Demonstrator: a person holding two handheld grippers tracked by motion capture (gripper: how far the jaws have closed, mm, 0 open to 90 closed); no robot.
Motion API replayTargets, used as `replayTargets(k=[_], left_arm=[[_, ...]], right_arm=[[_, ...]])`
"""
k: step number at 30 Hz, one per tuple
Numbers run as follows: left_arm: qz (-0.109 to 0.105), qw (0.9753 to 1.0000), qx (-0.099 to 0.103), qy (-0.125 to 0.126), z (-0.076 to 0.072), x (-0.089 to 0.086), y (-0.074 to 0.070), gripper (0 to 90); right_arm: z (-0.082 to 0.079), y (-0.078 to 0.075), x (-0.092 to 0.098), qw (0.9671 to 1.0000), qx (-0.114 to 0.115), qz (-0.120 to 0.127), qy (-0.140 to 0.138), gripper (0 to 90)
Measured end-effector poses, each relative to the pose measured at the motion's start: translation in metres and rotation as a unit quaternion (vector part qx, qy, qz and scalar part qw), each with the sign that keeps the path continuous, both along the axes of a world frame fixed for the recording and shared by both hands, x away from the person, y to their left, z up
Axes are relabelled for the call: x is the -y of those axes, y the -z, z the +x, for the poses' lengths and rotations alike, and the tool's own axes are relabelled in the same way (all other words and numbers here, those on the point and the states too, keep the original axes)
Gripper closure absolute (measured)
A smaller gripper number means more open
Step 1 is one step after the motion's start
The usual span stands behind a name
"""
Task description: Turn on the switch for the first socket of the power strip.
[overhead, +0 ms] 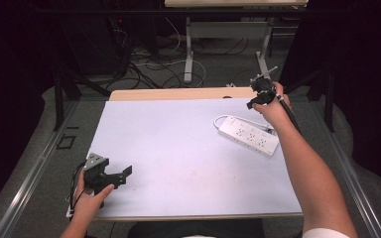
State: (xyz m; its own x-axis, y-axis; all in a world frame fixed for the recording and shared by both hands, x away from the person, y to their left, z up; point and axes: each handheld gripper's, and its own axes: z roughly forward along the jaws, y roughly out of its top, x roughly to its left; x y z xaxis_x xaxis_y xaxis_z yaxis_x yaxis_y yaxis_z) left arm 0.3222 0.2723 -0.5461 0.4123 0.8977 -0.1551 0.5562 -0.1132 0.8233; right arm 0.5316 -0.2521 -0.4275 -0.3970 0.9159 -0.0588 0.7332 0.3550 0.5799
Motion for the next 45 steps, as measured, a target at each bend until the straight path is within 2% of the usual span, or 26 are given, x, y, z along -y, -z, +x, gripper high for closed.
replayTargets(k=[5,9,33,39,40,41,45], left_arm=[[0.000,1.0000,-0.002,0.001,0.000,0.000,0.000,0.1],[-0.001,1.0000,-0.001,0.001,0.000,0.000,0.000,0.1],[0.000,1.0000,-0.003,0.001,0.000,0.000,0.000,0.1],[0.000,1.0000,-0.003,0.001,0.000,0.000,0.001,0.1],[0.000,1.0000,-0.002,0.001,0.000,0.000,0.001,0.1],[0.001,1.0000,-0.002,0.002,0.000,0.000,0.000,0.1],[-0.001,1.0000,-0.004,0.001,0.000,0.000,0.000,0.1]], right_arm=[[0.003,0.004,-0.003,0.9999,0.001,0.006,0.011,66.0],[0.006,0.007,-0.005,0.9999,-0.002,0.001,0.015,69.6],[0.018,0.043,-0.018,0.9971,-0.070,0.008,0.027,89.7],[0.018,0.049,-0.022,0.9959,-0.085,0.006,0.031,90.0],[0.019,0.051,-0.023,0.9964,-0.080,0.008,0.029,90.0],[0.019,0.051,-0.024,0.9959,-0.086,0.001,0.028,90.0],[0.019,0.055,-0.028,0.9957,-0.089,-0.002,0.023,90.0]])
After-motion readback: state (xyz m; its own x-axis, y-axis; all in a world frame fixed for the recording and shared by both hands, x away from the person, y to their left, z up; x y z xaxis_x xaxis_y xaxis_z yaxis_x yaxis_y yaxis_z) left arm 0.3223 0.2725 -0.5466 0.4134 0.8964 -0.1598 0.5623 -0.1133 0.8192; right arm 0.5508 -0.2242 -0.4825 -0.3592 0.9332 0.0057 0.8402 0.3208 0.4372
